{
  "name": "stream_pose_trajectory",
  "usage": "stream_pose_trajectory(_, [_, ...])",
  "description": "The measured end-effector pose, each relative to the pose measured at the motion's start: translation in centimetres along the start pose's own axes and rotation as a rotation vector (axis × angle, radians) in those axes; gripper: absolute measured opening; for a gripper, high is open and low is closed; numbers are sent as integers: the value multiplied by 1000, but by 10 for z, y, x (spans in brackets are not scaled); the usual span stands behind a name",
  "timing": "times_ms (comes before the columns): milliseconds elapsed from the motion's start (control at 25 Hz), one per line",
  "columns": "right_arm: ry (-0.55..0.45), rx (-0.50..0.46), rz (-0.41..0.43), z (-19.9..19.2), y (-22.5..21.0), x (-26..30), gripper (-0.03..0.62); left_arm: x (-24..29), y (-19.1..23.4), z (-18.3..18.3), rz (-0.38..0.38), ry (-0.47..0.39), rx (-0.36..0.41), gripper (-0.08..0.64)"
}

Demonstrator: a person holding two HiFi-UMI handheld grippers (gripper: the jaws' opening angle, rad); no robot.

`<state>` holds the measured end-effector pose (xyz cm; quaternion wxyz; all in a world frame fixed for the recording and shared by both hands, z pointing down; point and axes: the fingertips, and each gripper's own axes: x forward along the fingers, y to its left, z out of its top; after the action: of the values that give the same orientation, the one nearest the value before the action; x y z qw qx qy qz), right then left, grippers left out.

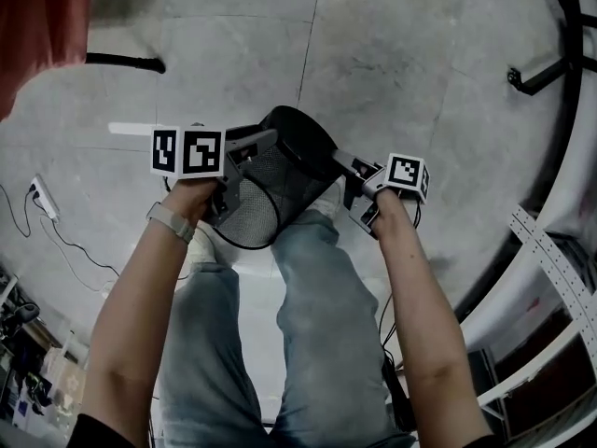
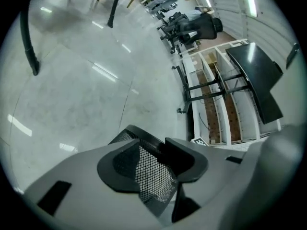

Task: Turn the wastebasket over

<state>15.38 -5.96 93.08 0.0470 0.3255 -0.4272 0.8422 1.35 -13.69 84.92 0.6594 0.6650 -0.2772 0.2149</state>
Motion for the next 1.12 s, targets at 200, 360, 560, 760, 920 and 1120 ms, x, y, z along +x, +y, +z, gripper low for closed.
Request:
stream_pose_trajectory(200, [-23, 55, 26, 27, -22, 16, 216, 30, 13, 13, 29, -2, 28, 137])
stream_pose_trajectory(360, [-11, 34, -2, 42, -36, 26, 213, 50, 25, 20, 37, -8, 32, 137])
stream_pose_trajectory(560, [-6, -33, -67, 43, -44, 34, 206, 58, 38, 18, 54, -14, 41, 137])
stream_pose_trajectory(760, [-19, -182, -112, 48, -29, 23, 207, 49, 25, 20, 11, -37, 23, 137])
stream_pose_trajectory(920, [-48, -406, -135, 52, 19, 6, 207, 10, 16, 14, 32, -149, -37, 138])
stream_pose_trajectory(1120, [34, -752, -162, 38, 93, 2, 207, -57, 35, -15, 143, -251, -128, 178])
